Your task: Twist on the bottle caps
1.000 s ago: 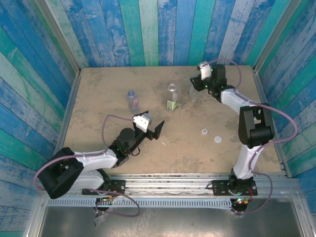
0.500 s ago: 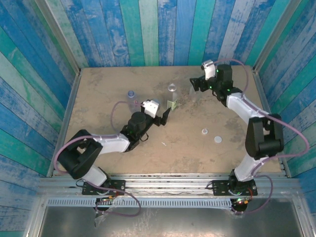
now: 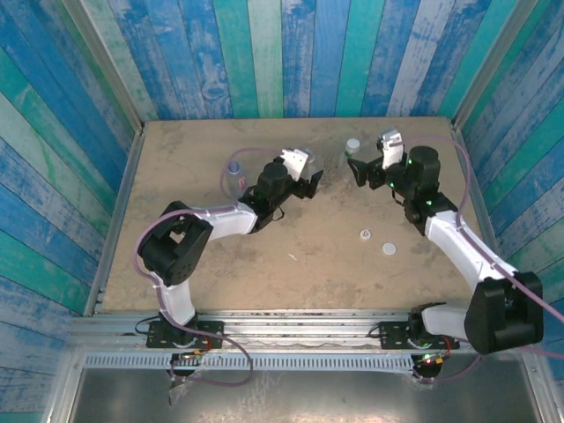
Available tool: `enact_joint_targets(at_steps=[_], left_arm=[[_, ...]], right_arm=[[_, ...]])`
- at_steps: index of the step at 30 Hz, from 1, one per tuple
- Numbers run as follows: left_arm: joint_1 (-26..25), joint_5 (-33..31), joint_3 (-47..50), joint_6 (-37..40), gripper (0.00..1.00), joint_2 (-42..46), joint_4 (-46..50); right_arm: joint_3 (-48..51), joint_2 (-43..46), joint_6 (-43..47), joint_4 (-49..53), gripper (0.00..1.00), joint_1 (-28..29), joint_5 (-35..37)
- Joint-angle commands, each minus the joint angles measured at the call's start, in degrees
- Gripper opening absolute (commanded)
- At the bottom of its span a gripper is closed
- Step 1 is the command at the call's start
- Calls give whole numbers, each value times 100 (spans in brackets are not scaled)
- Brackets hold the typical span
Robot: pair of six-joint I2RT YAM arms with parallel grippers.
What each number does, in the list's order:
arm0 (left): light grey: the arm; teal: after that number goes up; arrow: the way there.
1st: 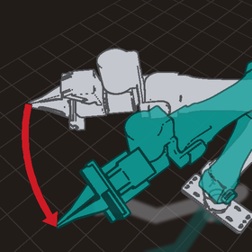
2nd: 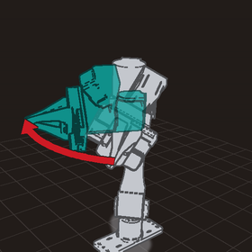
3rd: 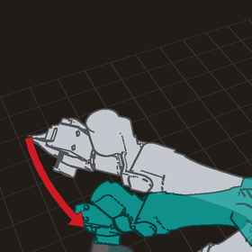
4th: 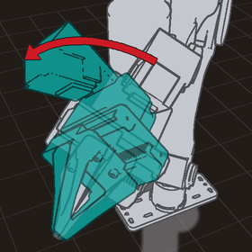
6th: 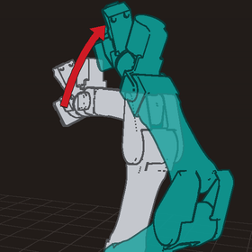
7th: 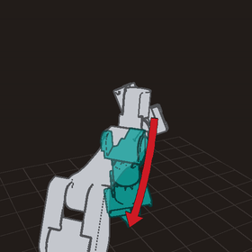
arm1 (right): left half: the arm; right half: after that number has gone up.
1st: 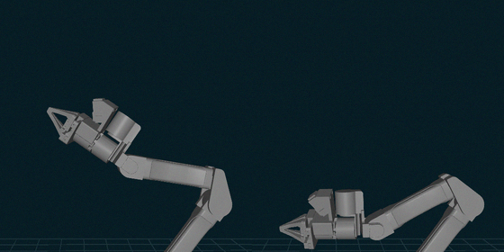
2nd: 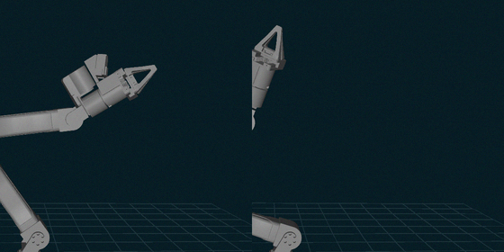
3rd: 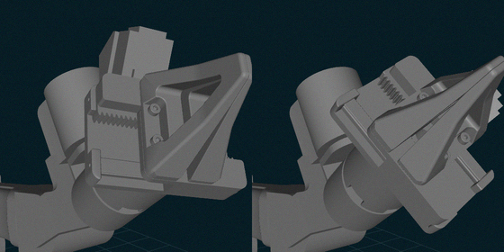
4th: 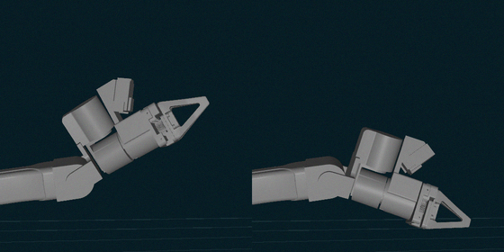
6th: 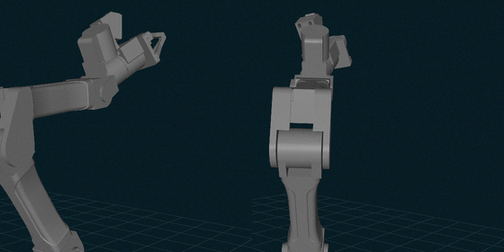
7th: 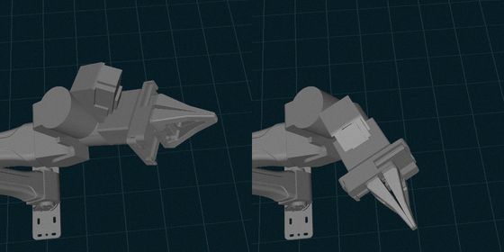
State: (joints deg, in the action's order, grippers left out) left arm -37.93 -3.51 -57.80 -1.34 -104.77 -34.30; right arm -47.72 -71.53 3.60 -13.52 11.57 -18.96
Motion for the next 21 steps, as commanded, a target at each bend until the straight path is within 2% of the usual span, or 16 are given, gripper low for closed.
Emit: enact_joint_targets(at_steps=[1,5,11,12,14,17,19,21], left_arm=[[103,296,-188,-45,94,-427,385],[121,404,-460,11,94,-672,621],[119,451,-618,-18,99,-864,636],[122,471,-625,0,97,-874,636],[121,500,-627,20,85,-896,653],[122,509,-605,61,74,-883,636],[119,510,-592,77,68,-869,636],[124,500,-553,99,65,-833,601]], right_arm=[[129,280,-31,-53,96,29,-159],[185,318,26,8,96,29,-107],[235,288,23,-26,96,38,-158],[242,288,27,-23,96,30,-163],[250,297,40,-11,96,30,-161],[266,306,45,-10,96,30,-135],[271,313,28,-10,96,34,-126],[281,315,0,-10,96,29,-148]])
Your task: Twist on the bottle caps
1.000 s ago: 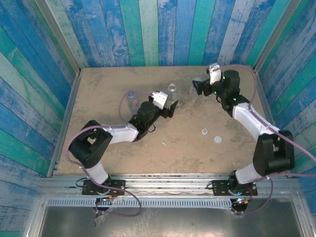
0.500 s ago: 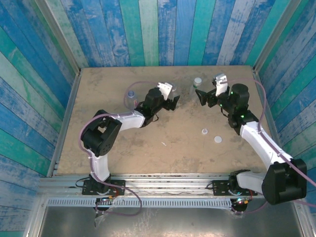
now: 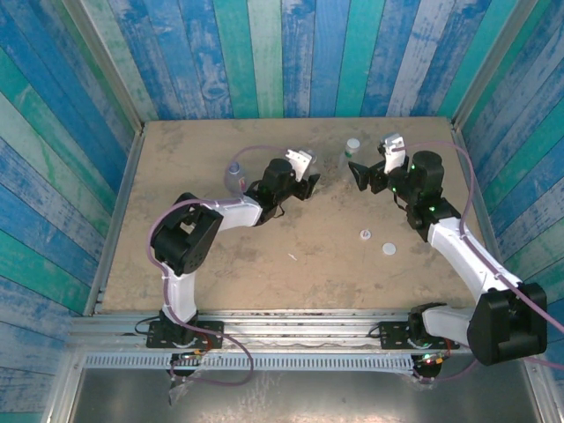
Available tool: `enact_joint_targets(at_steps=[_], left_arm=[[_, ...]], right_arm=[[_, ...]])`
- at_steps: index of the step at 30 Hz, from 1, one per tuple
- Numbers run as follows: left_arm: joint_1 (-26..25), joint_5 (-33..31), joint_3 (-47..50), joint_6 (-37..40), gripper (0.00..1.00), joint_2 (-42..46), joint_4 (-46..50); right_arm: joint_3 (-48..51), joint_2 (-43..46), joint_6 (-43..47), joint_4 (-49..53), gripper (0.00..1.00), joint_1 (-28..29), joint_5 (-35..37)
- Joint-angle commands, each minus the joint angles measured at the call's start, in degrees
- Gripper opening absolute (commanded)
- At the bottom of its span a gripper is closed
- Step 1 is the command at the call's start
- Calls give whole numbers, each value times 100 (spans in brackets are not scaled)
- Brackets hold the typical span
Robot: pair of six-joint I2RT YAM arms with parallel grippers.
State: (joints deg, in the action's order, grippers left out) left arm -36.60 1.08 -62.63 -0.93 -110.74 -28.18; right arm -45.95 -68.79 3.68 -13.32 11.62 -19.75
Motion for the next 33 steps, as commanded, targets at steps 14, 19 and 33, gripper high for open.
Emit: enact_joint_targets(at_steps=[14,19,33], left_arm=[[-48,1383,1173,1057,60,875,-544],[-108,2389,1675,1778,61,1457,78],[-105,4611,2343,2459,59,1845,250]], right_arm=[[701,466,-753,-275,95,25,54],[932,534,-984,-342,95,31,239],[888,209,-1313,-279,93,48,192]])
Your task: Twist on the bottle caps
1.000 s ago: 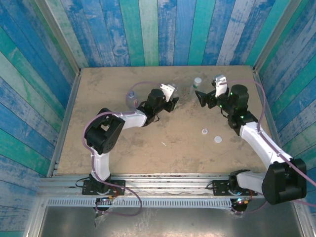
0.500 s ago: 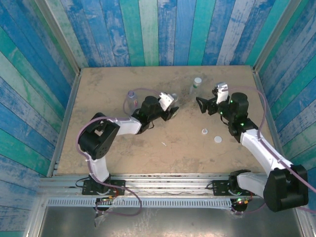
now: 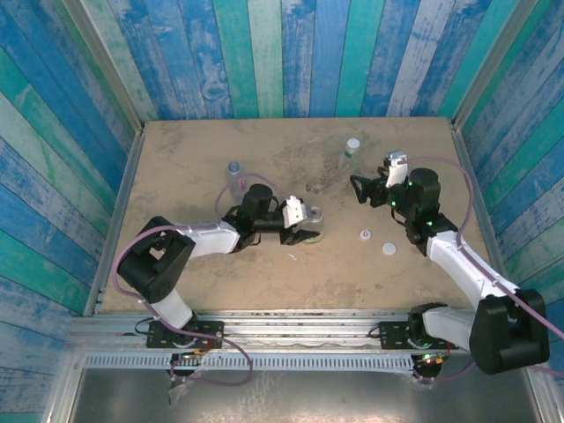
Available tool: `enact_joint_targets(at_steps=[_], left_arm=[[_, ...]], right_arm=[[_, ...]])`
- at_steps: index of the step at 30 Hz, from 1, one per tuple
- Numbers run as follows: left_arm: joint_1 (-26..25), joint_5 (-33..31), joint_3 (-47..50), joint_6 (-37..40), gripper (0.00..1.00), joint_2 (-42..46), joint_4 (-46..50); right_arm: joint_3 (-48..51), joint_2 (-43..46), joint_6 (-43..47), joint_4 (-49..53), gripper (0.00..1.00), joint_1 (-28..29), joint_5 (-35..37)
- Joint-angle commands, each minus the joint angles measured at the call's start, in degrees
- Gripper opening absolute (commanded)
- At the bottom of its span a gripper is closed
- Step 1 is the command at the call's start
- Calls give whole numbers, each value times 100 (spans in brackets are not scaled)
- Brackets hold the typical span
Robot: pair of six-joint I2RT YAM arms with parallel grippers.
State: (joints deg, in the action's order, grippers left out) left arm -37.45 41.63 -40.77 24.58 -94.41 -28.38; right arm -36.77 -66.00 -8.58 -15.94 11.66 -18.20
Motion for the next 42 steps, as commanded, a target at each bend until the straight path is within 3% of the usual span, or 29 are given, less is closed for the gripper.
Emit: enact_joint_targets(at_steps=[1,6,12,17,23,30,35,42], left_arm=[[-10,641,101,-75,59,230,397],[-10,756,-55,248,61,419,1167],[45,917,-177,-7,62,87,1099],[52,846,-237,-179,73,-146,793],[73,816,124,-681,85,-130,-470],[70,448,836,-1333,100,-208,-2453],[72,-6,1404,-1634,100,-388,-4006],[72,35,1553,-2142,97,-943,-5276]], right_arm=[[-32,-88,-83,-14,93,40,44],[-86,-183,-84,21,93,45,88],[-128,-281,-66,19,93,75,99],[-33,38,130,353,94,81,342],[620,870,207,809,94,77,827],[1316,1960,-373,1265,94,91,1329],[1178,1910,-761,2398,92,102,2216],[1196,1553,-1152,2720,94,181,2207]])
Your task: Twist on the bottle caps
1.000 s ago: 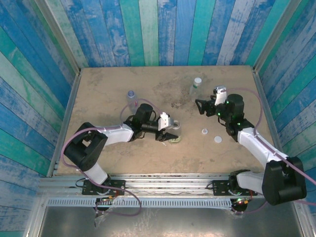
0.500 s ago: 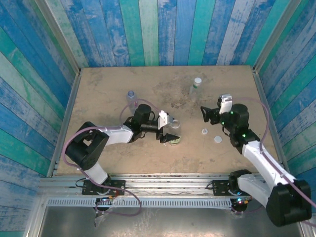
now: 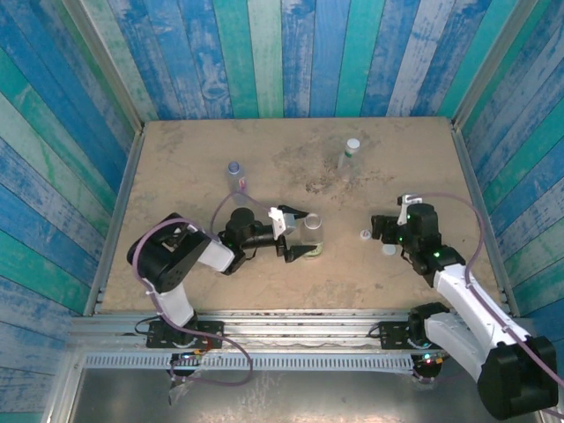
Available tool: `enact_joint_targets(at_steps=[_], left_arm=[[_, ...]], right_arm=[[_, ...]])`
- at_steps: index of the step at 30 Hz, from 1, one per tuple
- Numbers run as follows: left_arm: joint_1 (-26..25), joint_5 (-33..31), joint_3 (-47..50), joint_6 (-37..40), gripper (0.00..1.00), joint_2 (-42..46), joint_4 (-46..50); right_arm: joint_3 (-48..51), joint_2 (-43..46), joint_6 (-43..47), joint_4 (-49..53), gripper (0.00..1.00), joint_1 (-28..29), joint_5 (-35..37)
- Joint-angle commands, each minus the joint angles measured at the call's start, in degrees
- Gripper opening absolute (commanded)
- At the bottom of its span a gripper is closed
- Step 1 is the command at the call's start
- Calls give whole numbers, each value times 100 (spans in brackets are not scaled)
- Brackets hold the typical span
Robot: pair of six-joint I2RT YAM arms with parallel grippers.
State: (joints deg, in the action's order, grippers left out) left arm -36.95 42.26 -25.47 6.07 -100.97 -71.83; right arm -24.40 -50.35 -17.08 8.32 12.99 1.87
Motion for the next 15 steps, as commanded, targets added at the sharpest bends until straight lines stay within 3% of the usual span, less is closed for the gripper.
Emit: enact_joint_targets(at_steps=[1,11,15], left_arm=[[23,53,-28,-267,96,-326,-819],[-28,304,-306,-57,82,-549,-169],[-32,293,-336,-108,73,-685,-290]], right_arm=[[-37,-32,-343,289,94,61,191],[-196,-408,-708,708,100,59,296],[-235,-510,-530,569,100,55,-119]])
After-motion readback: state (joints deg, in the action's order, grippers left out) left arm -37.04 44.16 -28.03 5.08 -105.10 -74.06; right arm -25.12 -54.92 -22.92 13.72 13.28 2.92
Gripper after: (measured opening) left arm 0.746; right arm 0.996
